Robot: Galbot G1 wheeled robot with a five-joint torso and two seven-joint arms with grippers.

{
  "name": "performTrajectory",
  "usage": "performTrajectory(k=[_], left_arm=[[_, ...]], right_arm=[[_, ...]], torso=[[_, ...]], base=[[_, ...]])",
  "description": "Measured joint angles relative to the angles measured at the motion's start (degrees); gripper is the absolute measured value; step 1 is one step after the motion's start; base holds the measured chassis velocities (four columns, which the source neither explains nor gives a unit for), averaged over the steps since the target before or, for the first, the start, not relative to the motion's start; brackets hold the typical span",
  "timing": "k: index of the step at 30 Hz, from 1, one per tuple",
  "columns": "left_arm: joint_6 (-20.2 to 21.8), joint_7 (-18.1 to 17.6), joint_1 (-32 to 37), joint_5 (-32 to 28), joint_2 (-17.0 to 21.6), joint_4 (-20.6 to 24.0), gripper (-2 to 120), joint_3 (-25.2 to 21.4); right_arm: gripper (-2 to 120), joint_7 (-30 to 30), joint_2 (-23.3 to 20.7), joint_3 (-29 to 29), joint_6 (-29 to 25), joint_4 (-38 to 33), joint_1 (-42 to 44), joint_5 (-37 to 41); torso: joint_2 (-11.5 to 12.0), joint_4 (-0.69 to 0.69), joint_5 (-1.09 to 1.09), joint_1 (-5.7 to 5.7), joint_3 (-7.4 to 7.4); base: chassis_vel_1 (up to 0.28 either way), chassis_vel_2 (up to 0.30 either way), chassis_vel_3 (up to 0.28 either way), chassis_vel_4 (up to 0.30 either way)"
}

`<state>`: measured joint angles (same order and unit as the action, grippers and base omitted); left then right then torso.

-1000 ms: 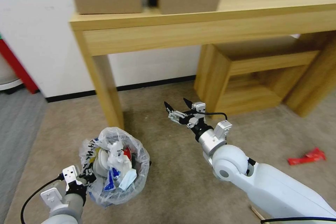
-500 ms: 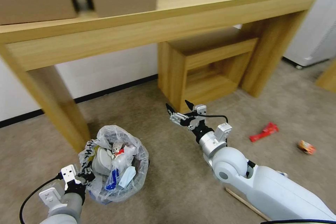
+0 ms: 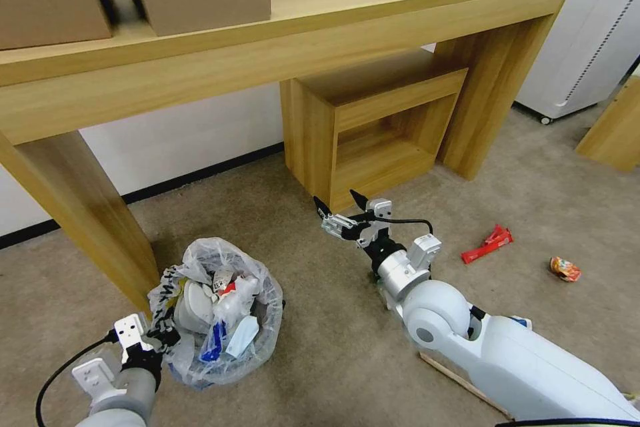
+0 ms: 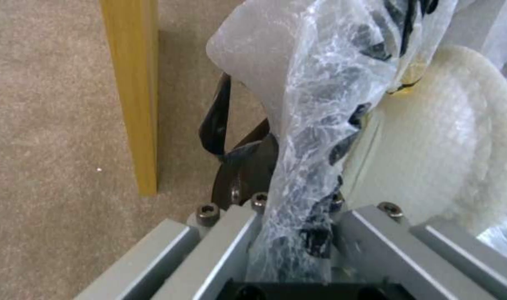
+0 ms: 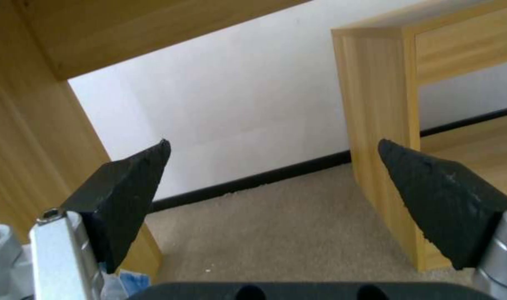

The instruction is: Pick up the trash bin and place the garbage on the floor into it.

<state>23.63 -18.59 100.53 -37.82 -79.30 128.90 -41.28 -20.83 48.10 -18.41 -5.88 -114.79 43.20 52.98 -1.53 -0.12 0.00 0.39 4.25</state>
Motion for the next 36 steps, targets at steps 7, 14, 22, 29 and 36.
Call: performTrajectory(k=[7,14,22,29,36], left_arm=[[0.0,0.1,0.5,0.9,-0.6,0.1,0,0.2],[-0.1,0.2,0.9,1.3,-0.6,0.4,0,0.1],[-0.3,0.4,1.5,1.6,-0.6,0.9,0,0.1],[-0.5,0.4,1.8,1.7,-0.5,1.1,0,0.1],[-0.7,0.5,1.9,1.6,-0.3,1.1,0,0.0]], right_arm=[[96,0.1,0.0,0.6,-0.3,0.0,0.4,-0.1],[96,0.1,-0.1,1.3,-0.5,0.0,1.0,-0.5],[96,0.2,-0.3,2.5,-0.6,-0.2,1.8,-0.7],[96,0.2,-0.3,3.0,-0.6,-0.5,2.6,-1.0],[96,0.1,-0.2,3.4,-0.6,-0.5,3.3,-1.0]], torso=[[0.0,0.0,0.0,0.0,0.0],[0.0,0.0,0.0,0.0,0.0],[0.0,-0.01,0.0,0.0,0.0],[0.0,-0.01,0.0,0.0,0.0],[0.0,-0.01,0.0,0.0,0.0]], base=[[0.0,0.0,0.0,0.0],[0.0,0.0,0.0,0.0],[-0.045,-0.045,-0.062,-0.048],[-0.091,-0.086,-0.097,-0.081],[-0.124,-0.125,-0.102,-0.107]])
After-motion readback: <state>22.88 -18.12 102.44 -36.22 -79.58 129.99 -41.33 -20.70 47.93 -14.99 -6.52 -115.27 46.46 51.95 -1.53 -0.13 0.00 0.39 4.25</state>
